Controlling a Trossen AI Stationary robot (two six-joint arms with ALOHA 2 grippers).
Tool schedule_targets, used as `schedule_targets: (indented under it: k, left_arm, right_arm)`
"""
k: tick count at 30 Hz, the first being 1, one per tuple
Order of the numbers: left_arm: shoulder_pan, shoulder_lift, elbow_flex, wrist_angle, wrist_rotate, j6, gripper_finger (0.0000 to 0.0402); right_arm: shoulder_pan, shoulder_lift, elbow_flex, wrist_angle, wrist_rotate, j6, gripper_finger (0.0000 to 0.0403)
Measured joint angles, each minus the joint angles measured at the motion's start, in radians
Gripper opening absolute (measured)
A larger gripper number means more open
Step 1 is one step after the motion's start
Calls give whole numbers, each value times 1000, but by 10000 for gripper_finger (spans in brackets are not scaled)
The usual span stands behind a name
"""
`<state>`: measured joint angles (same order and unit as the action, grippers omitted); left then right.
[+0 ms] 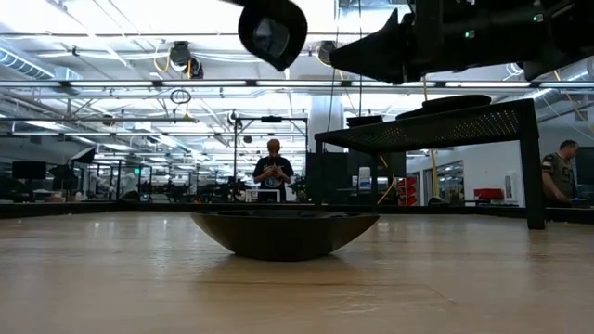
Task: Pick & Place Mini shaped plates
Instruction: Stack the black leaf shaped plate on the black leaf shaped plate on the shelf
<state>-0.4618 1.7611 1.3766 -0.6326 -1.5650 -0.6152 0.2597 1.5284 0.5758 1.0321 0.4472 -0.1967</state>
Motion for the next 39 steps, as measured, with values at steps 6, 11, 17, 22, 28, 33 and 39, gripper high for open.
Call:
schedule_targets:
  k: [6, 11, 17, 22, 28, 33, 39]
  left_arm:
    - [6, 0, -62, -201, 65, -348, 3]
    - [3, 0, -86, -178, 98, -406, 3]
    - [-6, 0, -86, 115, 117, -107, 4]
    - [7, 0, -86, 311, 211, 113, 3]
    - [18, 0, -86, 348, 250, 161, 3]
    - [21, 0, -86, 348, 263, 159, 3]
    - [30, 0, -86, 347, 271, 137, 8]
  right_arm:
    - [-5, 0, 0, -21, -2, 27, 141]
    - [-9, 0, 0, 24, -4, 27, 141]
    - [-34, 0, 0, 41, -12, 52, 141]
    - [-52, 0, 0, 50, -125, 88, 141]
    - [-58, 0, 0, 50, -93, 74, 141]
    - [-64, 0, 0, 57, -72, 58, 134]
    - [-76, 0, 0, 61, -85, 43, 86]
